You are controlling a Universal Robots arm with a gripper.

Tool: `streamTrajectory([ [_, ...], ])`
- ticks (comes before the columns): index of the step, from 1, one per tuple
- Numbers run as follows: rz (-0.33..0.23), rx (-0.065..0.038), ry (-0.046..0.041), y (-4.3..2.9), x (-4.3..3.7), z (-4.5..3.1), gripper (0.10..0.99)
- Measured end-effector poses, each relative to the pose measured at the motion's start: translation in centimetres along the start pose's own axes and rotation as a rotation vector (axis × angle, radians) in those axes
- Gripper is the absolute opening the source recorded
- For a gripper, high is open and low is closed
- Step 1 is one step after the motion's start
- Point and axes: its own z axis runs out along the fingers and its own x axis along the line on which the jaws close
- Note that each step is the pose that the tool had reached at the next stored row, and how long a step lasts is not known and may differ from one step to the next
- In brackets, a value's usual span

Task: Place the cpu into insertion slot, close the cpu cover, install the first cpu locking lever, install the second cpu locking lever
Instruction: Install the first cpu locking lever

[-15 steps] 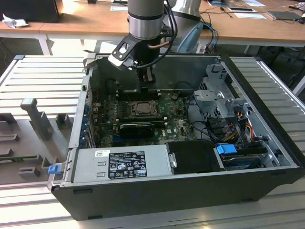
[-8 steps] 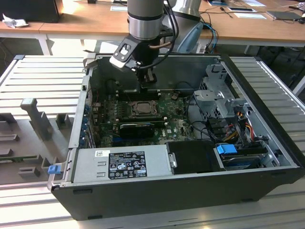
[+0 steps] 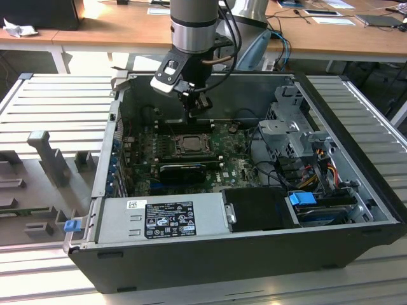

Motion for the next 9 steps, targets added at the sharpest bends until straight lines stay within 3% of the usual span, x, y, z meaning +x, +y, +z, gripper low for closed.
streamTrajectory([
  [9,-0.073,0.002,0.0021,0.0,0.0,0.0,0.106],
])
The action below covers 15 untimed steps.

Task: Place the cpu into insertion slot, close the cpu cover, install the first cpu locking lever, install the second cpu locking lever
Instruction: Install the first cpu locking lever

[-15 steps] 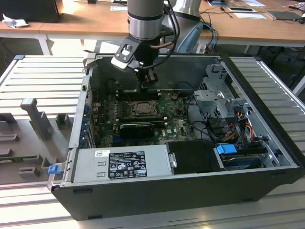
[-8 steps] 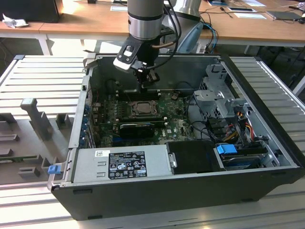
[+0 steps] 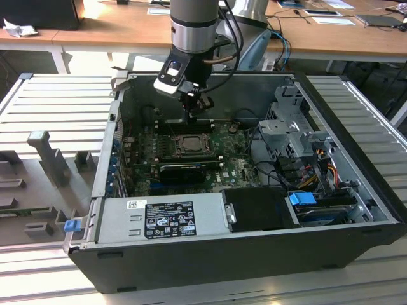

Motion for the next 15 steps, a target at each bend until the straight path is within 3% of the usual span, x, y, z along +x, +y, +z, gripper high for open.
streamTrajectory([
  [9,-0.084,0.002,0.0024,0.0,0.0,0.0,0.106],
  [15,-0.184,0.005,0.0053,0.0,0.0,0.01,0.106],
])
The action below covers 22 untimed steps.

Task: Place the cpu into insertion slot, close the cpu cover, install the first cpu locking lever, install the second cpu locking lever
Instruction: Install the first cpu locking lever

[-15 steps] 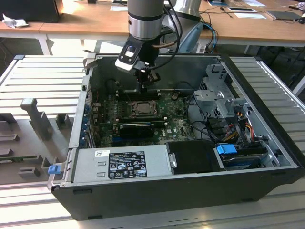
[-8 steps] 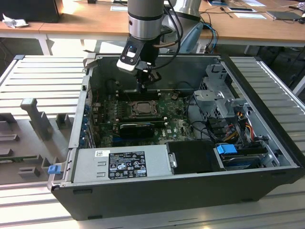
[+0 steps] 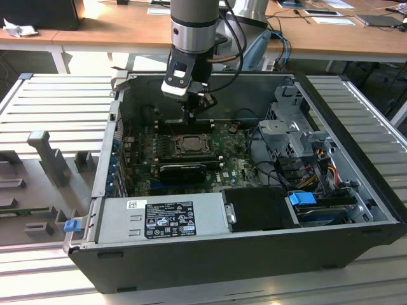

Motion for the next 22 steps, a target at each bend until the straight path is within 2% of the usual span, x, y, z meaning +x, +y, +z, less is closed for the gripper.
streamTrajectory([
  [7,-0.08,0.002,0.0023,0.0,0.0,0.0,0.106],
  [13,-0.173,0.005,0.005,0.0,0.0,0.0,0.106],
  [22,-0.255,0.007,0.0073,0.0,0.0,0.0,0.106],
])
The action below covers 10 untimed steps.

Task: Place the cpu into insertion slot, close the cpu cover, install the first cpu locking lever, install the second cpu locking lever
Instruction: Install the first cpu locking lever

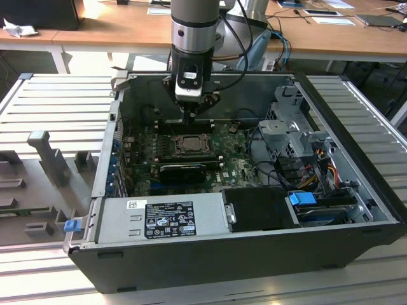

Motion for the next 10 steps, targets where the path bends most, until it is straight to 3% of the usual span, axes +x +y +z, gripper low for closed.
streamTrajectory([
  [10,-0.093,0.003,0.0027,0.0,0.0,0.0,0.106],
])
